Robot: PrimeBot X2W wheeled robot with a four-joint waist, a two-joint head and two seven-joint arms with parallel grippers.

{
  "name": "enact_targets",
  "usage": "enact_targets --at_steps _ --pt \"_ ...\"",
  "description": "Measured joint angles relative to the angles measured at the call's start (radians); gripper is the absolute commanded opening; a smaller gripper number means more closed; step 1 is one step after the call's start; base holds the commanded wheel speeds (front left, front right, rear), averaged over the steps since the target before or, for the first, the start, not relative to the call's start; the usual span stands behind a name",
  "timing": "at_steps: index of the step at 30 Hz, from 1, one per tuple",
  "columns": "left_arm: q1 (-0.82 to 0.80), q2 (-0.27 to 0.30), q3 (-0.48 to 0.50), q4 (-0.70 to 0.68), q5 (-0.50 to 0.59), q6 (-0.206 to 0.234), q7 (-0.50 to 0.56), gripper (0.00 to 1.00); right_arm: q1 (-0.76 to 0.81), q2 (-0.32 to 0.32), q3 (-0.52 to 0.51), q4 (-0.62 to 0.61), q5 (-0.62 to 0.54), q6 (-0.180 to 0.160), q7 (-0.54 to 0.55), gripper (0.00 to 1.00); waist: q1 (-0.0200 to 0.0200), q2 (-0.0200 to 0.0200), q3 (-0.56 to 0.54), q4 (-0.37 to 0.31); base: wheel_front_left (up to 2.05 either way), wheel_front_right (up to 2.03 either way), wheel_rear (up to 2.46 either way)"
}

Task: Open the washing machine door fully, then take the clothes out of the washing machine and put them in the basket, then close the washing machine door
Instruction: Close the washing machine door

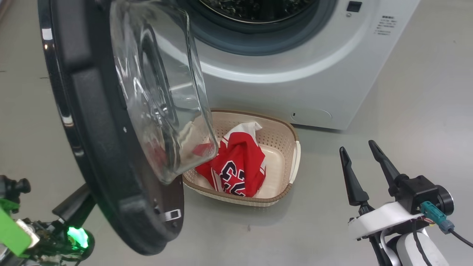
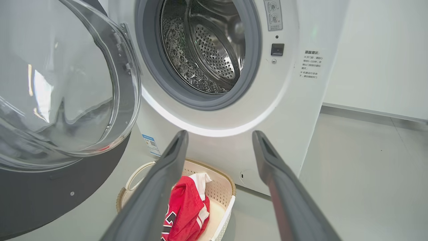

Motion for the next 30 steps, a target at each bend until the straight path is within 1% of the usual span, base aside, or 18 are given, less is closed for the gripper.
enact_targets --at_steps 8,10,17,26,30 --pt "-0.002 -0.031 -0.035 -0.048 0.03 0.0 0.019 0.0 -0.039 0.008 -0.003 0.0 0.007 0.0 -0.014 1.0 0.0 0.0 0.041 -0.071 0.0 0.0 0.0" --pt "-0.004 -0.035 -0.04 -0.051 0.051 0.0 0.022 0.0 -0.051 0.013 -0.003 0.0 0.008 0.001 -0.021 1.0 0.0 0.0 0.051 -0.09 0.0 0.0 0.0" --pt "-0.03 -0.045 -0.047 -0.061 0.069 0.0 0.028 0.0 -0.072 0.025 0.0 0.011 0.019 0.002 -0.031 1.0 0.0 0.0 0.086 -0.159 0.0 0.0 0.0" --pt "-0.094 -0.05 -0.065 -0.063 0.086 0.0 0.028 0.0 -0.113 0.036 0.016 0.032 0.043 0.019 -0.049 1.0 0.0001 0.0 0.134 -0.26 0.0 0.0 0.0" --pt "-0.126 -0.07 -0.069 -0.06 0.087 0.0 0.026 0.0 -0.129 0.045 0.022 0.048 0.05 0.028 -0.057 1.0 0.0 0.0 0.154 -0.299 0.0 0.0 0.0"
